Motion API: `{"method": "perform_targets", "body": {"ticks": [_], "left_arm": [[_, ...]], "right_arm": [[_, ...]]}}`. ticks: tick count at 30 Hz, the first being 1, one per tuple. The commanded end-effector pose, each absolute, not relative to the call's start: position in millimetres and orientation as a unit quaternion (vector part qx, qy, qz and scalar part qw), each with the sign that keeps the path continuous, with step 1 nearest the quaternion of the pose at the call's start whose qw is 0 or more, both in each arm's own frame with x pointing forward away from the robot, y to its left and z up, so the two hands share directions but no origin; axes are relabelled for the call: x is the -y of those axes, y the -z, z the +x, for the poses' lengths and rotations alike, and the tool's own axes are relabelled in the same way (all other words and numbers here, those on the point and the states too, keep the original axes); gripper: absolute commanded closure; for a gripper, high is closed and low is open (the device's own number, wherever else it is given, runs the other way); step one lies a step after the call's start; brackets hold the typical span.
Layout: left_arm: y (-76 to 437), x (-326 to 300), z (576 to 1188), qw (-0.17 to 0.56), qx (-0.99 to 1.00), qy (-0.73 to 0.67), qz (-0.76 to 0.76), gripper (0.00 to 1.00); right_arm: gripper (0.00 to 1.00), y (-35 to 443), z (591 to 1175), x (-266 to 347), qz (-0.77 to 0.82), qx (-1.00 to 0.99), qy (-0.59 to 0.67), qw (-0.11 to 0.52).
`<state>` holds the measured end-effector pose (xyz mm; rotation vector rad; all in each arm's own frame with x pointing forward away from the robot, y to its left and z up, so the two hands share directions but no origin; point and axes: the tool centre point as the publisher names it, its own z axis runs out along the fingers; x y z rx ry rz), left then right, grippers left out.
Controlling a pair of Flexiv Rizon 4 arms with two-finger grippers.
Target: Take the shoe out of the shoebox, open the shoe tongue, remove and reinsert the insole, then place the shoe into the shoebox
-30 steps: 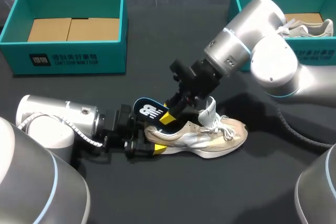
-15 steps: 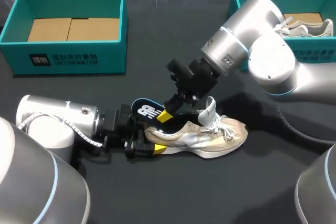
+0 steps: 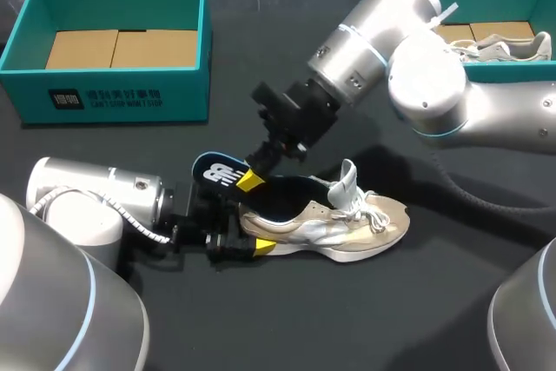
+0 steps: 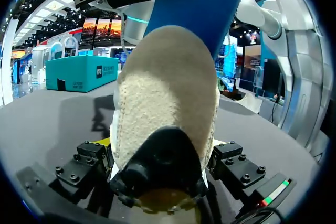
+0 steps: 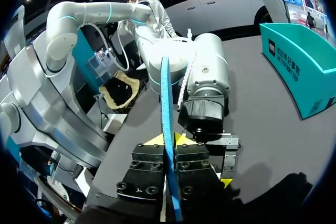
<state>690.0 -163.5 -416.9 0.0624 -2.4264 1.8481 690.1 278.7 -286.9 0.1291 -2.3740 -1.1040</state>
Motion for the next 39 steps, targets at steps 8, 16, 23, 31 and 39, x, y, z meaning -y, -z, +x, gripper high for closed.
{"method": "perform_targets", "body": {"ticks": [8,16,23,31,39], "left_arm": [[417.6,165.1,689.9,0.045,0.795,-0.605,0.021,1.0],[417.6,165.1,689.9,0.045,0.795,-0.605,0.021,1.0],[417.6,165.1,689.9,0.045,0.795,-0.605,0.021,1.0],[417.6,165.1,689.9,0.045,0.795,-0.605,0.021,1.0],[417.6,165.1,689.9,0.045,0.795,-0.605,0.021,1.0]], "right_arm": [[1.0,226.2,688.7,-293.9,0.085,0.857,0.451,0.236],[1.0,188.1,681.6,-289.9,0.118,0.821,0.512,0.222],[1.0,188.1,681.6,-289.9,0.118,0.821,0.512,0.222],[1.0,123.2,664.8,-272.4,0.098,0.811,0.541,0.199],[1.0,96.2,633.8,-224.6,0.025,0.726,0.652,0.217]]}}
